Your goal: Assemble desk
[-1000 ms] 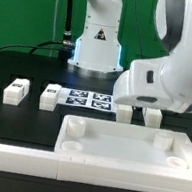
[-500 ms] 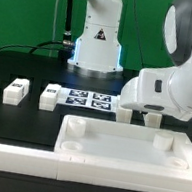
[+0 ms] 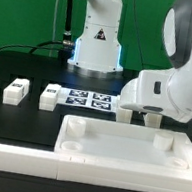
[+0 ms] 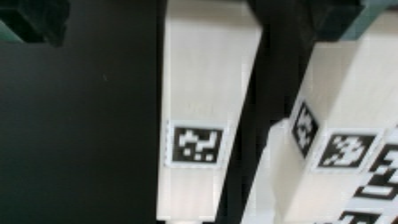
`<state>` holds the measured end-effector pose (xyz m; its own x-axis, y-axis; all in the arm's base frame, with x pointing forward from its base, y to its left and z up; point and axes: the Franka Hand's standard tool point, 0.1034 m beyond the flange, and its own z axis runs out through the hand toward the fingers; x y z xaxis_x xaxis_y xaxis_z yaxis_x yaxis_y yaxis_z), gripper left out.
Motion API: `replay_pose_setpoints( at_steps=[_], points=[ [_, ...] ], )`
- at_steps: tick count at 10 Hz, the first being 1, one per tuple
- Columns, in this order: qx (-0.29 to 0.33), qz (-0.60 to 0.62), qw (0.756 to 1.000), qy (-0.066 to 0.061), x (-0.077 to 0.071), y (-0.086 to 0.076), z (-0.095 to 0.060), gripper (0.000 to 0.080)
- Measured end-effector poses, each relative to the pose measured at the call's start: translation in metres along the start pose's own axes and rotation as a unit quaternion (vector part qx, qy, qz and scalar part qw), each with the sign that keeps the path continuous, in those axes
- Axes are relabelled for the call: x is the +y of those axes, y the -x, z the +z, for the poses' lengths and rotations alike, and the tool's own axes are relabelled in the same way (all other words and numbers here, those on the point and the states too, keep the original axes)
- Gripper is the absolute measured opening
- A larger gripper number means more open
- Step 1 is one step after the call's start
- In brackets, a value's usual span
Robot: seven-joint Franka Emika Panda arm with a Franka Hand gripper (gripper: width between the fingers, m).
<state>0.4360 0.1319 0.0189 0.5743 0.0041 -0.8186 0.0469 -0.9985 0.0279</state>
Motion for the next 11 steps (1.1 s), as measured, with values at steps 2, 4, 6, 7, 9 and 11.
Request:
replay_pose_setpoints(
  at_steps=[2,4,6,7,9,11],
  points=[
    [0.005,0.000,1.000,0.001,-0.0019,-0.0025,0.0096,0.0649],
    [0.006,0.000,1.000,0.001,-0.0019,-0.0027,0.0090,0.0649],
    [0.006,0.000,1.000,0.001,-0.0019,-0.0028,0.0093,0.0554],
    [0.006,0.000,1.000,0.001,-0.0019,-0.0028,0.0094,0.0354],
    [0.006,0.000,1.000,0.001,-0.0019,-0.0027,0.0093,0.0288],
    [0.006,0.000,1.000,0.001,-0.0019,-0.0027,0.0093,0.0288]
  ],
)
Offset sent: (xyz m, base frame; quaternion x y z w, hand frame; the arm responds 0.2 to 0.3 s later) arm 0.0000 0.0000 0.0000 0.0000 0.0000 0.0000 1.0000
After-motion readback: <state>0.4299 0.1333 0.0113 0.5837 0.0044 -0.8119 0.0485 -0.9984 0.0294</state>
